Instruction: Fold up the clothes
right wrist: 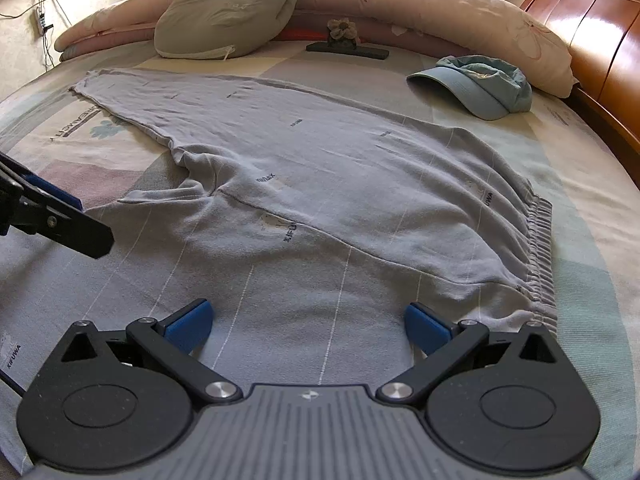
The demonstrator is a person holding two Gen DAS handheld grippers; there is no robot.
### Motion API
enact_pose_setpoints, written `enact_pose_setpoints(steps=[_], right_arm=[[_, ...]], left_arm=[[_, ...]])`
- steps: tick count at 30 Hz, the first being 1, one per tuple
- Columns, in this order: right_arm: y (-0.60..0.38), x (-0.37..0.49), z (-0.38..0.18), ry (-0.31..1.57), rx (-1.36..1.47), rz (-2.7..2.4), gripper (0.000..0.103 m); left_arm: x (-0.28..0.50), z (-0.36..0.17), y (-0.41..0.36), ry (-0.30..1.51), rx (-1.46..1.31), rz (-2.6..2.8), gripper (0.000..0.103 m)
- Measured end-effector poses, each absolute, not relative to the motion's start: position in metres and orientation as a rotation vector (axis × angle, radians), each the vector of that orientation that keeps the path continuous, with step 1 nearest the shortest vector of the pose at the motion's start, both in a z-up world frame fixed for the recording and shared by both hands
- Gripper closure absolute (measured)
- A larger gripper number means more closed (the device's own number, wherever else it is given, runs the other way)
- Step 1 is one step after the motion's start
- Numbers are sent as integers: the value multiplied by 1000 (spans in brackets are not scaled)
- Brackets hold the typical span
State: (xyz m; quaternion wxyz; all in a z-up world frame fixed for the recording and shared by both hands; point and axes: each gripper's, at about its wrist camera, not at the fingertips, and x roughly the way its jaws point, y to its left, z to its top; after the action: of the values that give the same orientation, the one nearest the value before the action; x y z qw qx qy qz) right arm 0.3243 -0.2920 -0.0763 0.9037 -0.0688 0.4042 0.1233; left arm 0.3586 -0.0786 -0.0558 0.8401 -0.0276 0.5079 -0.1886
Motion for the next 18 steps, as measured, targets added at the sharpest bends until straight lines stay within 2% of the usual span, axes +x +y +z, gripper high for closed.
enact_pose_setpoints(steps=[6,11,15,18], right_arm=[[-293,326,-70,833,-147,254,0],[-305,344,-49,734,-153,228,0],[-324,373,-72,837,-69,200,0],[-332,370,-81,833,-6,214,0]], left_arm=[[359,-43,-66,1025,-34,-341,15],[356,-37,-56,996,-28,-288,15],[350,-41,-52,1008,-29,-266,15],[346,-43,-48,1012,-24,-246,15]])
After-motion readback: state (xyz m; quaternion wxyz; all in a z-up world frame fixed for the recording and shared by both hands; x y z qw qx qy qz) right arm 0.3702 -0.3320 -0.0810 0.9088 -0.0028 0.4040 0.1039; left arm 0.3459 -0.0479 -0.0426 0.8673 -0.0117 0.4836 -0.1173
